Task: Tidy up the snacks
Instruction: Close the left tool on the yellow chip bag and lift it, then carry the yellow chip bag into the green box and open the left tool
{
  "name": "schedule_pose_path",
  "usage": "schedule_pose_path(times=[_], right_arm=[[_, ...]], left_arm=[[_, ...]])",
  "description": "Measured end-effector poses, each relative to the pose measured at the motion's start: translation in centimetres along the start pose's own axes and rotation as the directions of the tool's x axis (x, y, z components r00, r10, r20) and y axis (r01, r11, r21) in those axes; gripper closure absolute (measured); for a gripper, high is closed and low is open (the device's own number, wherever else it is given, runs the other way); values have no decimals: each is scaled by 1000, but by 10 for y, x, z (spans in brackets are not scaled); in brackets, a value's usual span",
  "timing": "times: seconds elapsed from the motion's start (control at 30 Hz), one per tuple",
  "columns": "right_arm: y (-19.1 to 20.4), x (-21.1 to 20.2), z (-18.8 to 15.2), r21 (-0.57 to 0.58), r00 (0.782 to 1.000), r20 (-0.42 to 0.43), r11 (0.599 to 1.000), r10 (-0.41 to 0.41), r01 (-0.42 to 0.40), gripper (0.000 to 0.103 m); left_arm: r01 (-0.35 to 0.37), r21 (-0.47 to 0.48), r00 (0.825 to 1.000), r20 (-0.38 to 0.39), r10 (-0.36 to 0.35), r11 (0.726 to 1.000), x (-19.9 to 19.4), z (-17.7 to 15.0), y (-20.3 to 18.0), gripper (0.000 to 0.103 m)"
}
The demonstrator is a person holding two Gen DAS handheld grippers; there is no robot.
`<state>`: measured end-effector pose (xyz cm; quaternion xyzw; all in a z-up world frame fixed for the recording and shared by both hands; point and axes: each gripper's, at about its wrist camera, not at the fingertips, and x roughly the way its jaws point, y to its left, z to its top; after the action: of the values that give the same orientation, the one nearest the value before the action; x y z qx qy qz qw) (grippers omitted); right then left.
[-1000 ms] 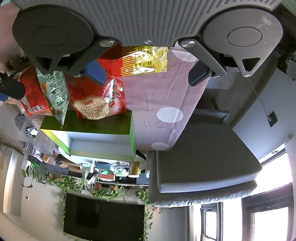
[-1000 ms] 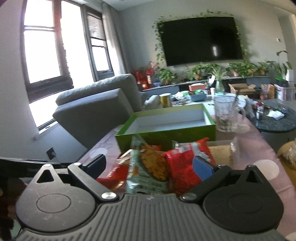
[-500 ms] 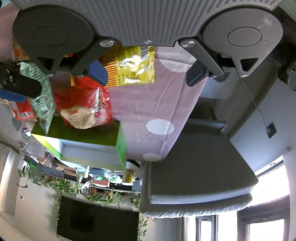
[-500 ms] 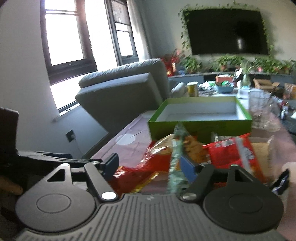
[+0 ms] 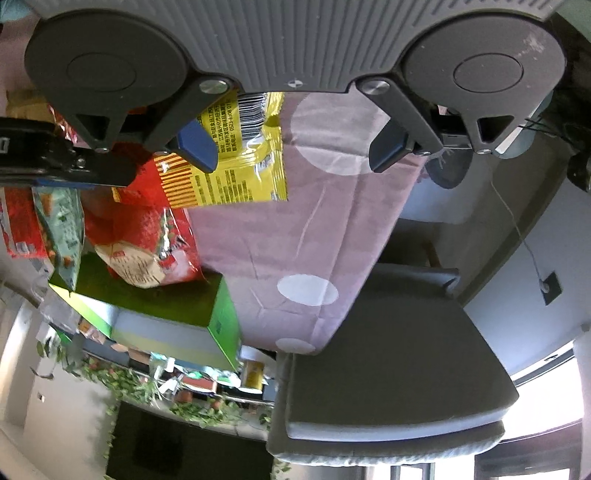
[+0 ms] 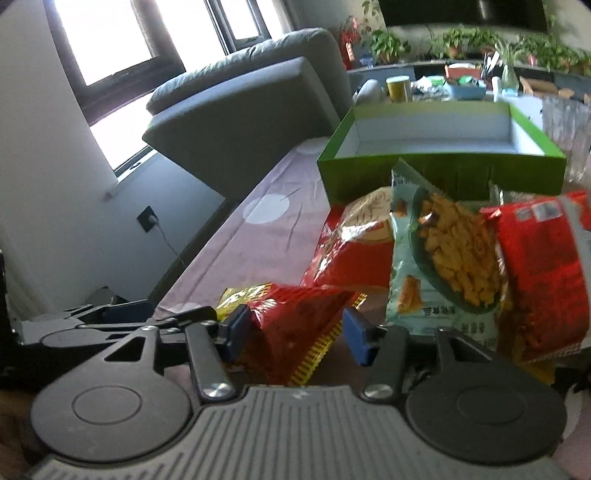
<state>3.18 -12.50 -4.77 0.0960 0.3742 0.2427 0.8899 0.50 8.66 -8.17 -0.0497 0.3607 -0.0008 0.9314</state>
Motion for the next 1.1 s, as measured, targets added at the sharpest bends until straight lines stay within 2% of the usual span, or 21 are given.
schedule_pose_path(times=[0.07, 0.17, 0.47, 0.67, 0.73, 0.8, 0.9, 1.1], right_arm=[[1, 4, -2, -10, 999, -30, 1000, -23, 23, 44], [-5, 11, -6, 34, 996, -84, 999, -31, 34, 44], [-16, 17, -2, 121, 991, -132, 993, 24, -8, 43], [-18, 19, -1, 128, 989, -143, 992, 24, -6, 43], [-13, 23, -1, 99, 989, -147, 995, 16, -2, 42], [-8, 24, -2, 66, 990, -141, 998, 5, 4, 44], [-5, 20, 2, 44, 992, -124, 999, 26, -21, 51], [-2, -8, 17, 14, 997, -30, 997, 75, -74, 52]], left_arm=[[18, 10, 1000, -13, -18, 1000, 2, -2, -1, 14], [40, 21, 999, -5, -40, 999, 4, -3, -1, 14], [149, -22, 988, -48, -150, 989, 8, -1, 5, 20], [204, 33, 977, -78, -201, 978, 10, -6, -6, 21], [203, 39, 977, -70, -200, 978, 12, -6, -10, 25], [241, 32, 969, -68, -239, 970, 10, -5, -8, 41], [254, 27, 967, -41, -253, 967, -2, -1, -9, 42], [238, 60, 968, 67, -242, 969, -34, 20, -18, 42]])
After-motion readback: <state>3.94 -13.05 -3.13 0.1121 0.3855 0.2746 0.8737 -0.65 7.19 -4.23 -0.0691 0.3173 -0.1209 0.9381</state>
